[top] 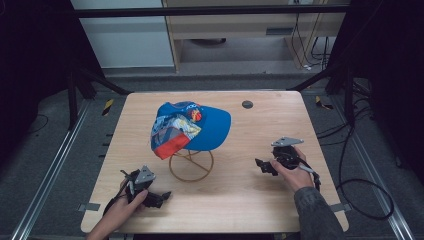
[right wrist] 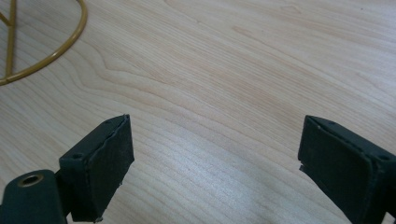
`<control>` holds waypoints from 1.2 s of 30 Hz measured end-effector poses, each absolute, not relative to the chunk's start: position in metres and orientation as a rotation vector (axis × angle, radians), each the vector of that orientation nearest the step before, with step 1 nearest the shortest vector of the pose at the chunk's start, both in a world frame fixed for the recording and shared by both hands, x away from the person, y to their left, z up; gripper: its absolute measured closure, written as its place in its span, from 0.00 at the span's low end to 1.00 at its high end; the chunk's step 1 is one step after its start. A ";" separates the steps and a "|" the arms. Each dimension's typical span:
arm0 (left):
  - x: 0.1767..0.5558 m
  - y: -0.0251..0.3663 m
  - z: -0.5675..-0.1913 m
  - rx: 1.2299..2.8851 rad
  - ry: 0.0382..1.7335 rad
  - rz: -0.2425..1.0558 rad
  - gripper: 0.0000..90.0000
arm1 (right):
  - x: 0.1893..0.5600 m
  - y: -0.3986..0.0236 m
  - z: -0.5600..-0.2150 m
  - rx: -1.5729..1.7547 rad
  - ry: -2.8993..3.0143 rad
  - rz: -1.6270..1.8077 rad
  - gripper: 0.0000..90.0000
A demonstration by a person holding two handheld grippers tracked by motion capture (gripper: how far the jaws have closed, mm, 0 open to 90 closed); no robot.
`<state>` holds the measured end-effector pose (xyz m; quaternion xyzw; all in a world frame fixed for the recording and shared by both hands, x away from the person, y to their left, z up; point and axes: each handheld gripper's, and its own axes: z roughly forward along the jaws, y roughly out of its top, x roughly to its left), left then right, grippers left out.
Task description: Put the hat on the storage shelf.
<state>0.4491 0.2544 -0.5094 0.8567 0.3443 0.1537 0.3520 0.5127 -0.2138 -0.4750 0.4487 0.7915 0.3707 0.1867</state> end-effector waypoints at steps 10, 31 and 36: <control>0.449 0.254 -0.509 2.217 0.891 0.398 0.00 | 0.517 -0.205 -0.491 1.294 2.240 1.006 0.09; 0.449 0.254 -0.509 2.217 0.891 0.398 0.00 | 0.518 -0.204 -0.508 1.344 2.222 0.976 0.08; 0.449 0.254 -0.509 2.217 0.891 0.398 0.00 | 0.515 -0.202 -0.510 1.306 2.212 0.946 0.07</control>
